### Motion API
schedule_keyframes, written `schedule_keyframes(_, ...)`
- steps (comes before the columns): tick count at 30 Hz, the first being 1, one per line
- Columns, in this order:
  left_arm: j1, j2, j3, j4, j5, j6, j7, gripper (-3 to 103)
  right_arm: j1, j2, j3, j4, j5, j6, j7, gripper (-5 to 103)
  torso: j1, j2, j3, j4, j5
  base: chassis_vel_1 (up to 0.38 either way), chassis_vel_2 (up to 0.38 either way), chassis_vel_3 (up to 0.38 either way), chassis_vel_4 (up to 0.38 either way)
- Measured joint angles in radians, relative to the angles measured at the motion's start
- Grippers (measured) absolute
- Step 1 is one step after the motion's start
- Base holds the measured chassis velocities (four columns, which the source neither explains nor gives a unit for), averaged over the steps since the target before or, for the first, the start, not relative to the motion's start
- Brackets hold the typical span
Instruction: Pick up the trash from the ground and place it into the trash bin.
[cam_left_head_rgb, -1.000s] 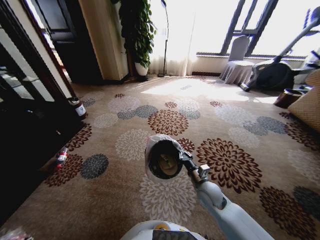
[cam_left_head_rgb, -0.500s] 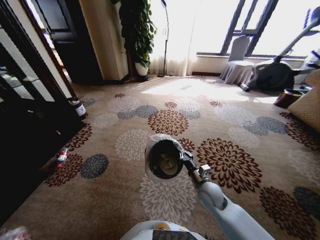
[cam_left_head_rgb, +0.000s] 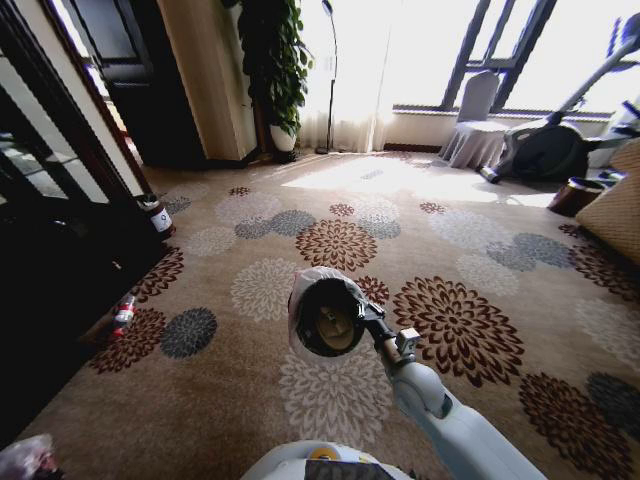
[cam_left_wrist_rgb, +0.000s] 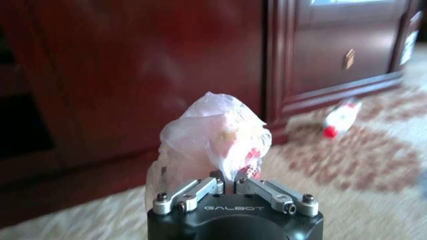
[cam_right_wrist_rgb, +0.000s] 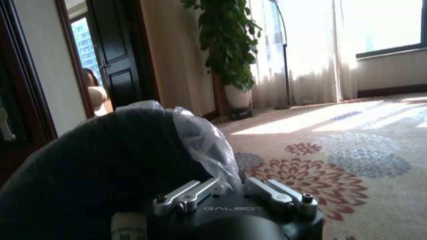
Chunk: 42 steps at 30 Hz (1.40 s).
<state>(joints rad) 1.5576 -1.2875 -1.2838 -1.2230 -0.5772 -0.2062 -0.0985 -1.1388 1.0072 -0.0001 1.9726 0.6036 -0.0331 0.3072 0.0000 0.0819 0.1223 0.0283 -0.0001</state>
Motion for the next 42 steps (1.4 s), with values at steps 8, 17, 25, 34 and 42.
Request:
schedule_keyframes(8, 0.050, -0.006, 0.026, -0.293, -0.098, -0.124, 0.185, 1, 0.121, 0.030, -0.071, -0.084, 0.039, -0.038, 0.040, 0, 0.000, 0.000, 0.000, 0.0001, 0.0000, 0.000, 0.000, 0.000, 0.000)
schedule_keyframes(17, 0.044, 0.091, 0.159, -0.645, -0.273, -0.078, 0.319, 1, 0.316, 0.086, -0.210, -0.214, 0.105, -0.071, 0.099, 0, 0.000, 0.000, 0.000, -0.0004, 0.0000, 0.000, 0.000, 0.000, 0.000)
schedule_keyframes(25, 0.006, 0.190, 0.292, -0.903, -0.583, 0.126, 0.309, 1, 0.542, 0.222, -0.332, -0.384, 0.184, -0.080, 0.164, 0, 0.000, 0.000, 0.000, 0.0000, -0.0003, 0.000, 0.000, 0.000, 0.000)
schedule_keyframes(34, 0.001, 0.183, 0.353, -1.178, -1.007, 0.350, 0.149, 1, 0.730, 0.509, -0.372, -0.744, 0.053, 0.065, 0.143, 0, 0.000, 0.000, 0.000, 0.0004, 0.0000, 0.000, 0.000, 0.000, 0.000)
schedule_keyframes(42, -0.003, 0.135, 0.357, -1.213, -1.191, 0.398, 0.040, 1, 0.798, 0.608, -0.358, -0.892, -0.019, 0.162, 0.133, 0, 0.000, 0.000, 0.000, -0.0005, -0.0004, 0.000, 0.000, 0.000, 0.000)
